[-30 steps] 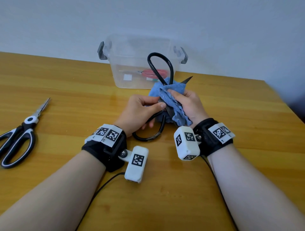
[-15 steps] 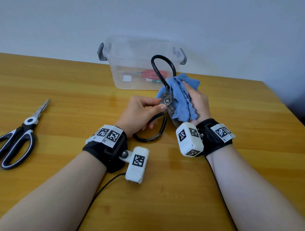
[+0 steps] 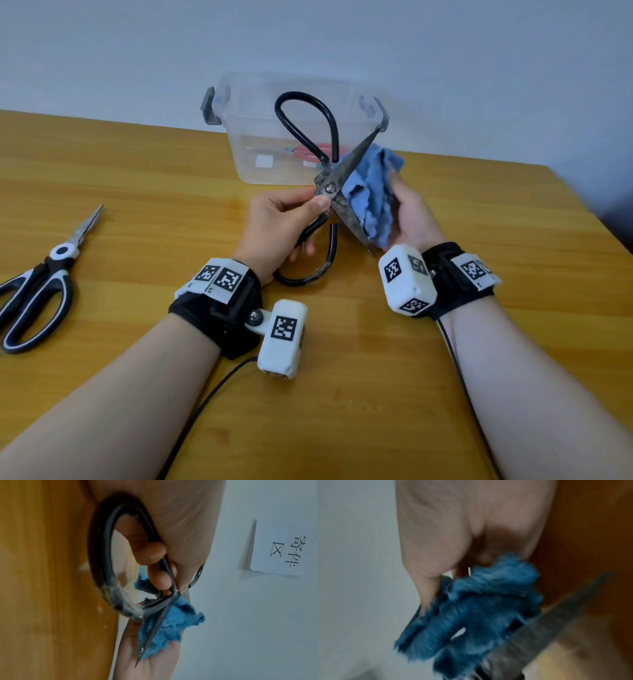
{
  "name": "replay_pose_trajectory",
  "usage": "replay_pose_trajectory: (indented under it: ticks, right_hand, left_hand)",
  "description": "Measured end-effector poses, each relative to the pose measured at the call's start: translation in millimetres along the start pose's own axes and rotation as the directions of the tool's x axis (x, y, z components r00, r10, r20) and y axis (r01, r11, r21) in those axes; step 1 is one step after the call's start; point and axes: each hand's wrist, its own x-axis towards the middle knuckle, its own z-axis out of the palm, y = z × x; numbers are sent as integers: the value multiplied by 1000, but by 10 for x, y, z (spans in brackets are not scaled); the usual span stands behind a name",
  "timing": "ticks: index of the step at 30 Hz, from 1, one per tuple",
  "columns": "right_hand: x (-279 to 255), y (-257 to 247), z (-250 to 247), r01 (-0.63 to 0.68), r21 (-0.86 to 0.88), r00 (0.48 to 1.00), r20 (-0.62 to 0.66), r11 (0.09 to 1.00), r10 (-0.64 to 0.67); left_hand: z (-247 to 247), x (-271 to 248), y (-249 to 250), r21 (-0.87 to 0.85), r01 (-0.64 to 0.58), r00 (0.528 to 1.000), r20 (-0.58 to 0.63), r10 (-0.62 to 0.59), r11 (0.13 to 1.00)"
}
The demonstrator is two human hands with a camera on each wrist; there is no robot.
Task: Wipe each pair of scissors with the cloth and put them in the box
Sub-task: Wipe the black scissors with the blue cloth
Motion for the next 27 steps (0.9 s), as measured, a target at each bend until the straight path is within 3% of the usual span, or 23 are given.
replay_pose_trajectory:
  ticks: [3, 8, 18, 24, 27]
  right_hand:
    - [-15, 90, 67, 35, -193, 999, 31, 981, -30]
    - [-35, 109, 108, 139, -251, 989, -18, 958, -148]
    - [12, 41, 31, 223, -54, 927, -298, 973, -229]
    - [37, -25, -172, 240, 129, 941, -274, 962, -198]
    - [28, -82, -309, 219, 223, 963, -206, 950, -174]
  left_hand:
    - [2, 2, -20, 44, -2, 999, 47, 0, 999]
    - [19, 7, -26, 149, 9, 989, 141, -31, 989]
    - [48, -16, 18, 204, 25, 986, 159, -58, 979]
    - [30, -21, 9, 196, 24, 986, 155, -55, 980]
    - [0, -1, -17, 122, 10, 996, 90, -22, 992]
